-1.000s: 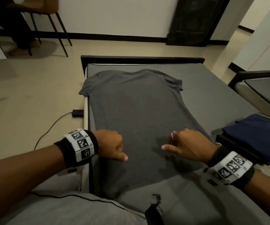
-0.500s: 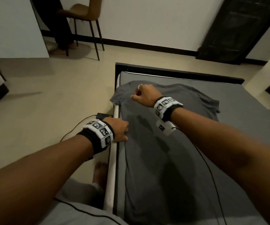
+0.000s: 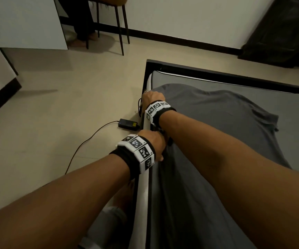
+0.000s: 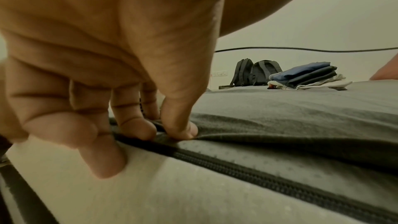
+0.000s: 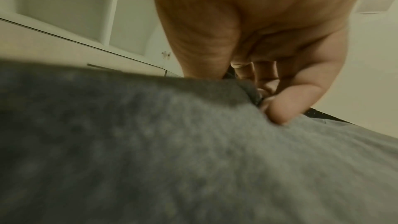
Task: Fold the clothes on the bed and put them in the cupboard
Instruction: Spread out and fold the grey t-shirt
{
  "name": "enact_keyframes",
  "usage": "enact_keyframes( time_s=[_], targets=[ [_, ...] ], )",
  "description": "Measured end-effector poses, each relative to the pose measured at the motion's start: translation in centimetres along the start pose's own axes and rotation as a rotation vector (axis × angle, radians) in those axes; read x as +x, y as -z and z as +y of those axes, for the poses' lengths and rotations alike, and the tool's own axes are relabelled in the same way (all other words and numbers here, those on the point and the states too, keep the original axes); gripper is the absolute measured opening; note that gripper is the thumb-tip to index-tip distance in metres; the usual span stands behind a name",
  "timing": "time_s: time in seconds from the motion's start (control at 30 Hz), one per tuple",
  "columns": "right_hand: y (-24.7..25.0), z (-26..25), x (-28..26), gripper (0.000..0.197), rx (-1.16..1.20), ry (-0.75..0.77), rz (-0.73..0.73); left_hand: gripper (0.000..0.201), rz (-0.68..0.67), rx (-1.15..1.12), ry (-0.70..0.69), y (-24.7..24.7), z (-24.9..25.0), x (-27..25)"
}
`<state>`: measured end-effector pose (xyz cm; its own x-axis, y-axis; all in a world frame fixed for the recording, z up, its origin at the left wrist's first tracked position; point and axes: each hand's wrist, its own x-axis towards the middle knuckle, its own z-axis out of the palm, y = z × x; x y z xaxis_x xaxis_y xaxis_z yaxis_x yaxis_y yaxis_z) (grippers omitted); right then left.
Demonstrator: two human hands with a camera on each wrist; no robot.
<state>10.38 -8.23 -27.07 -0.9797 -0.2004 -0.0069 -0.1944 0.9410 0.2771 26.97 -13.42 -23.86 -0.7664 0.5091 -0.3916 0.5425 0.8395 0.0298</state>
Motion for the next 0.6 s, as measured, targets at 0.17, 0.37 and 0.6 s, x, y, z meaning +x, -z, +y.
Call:
enact_keyframes(
  time_s=[0.17,0.37,0.6],
  targets=[
    [2.4,2.1,0.3,0.019,0.349,-0.144,0.001,0.054,0.010,-0.023,-0.017,0.1,0.0,0.3],
    [2.4,10.4,-0.6,0.032,0.891,-0.409,-0.087,0.042,0.149,0.004,-0.029,0.4,0.4,0.1],
    [-1.5,13.8,-0.7,0.045,1.048,-0.501,-0.178,0.031,0.122,-0.399,0.178,0.4,2.0,0.9]
  ],
)
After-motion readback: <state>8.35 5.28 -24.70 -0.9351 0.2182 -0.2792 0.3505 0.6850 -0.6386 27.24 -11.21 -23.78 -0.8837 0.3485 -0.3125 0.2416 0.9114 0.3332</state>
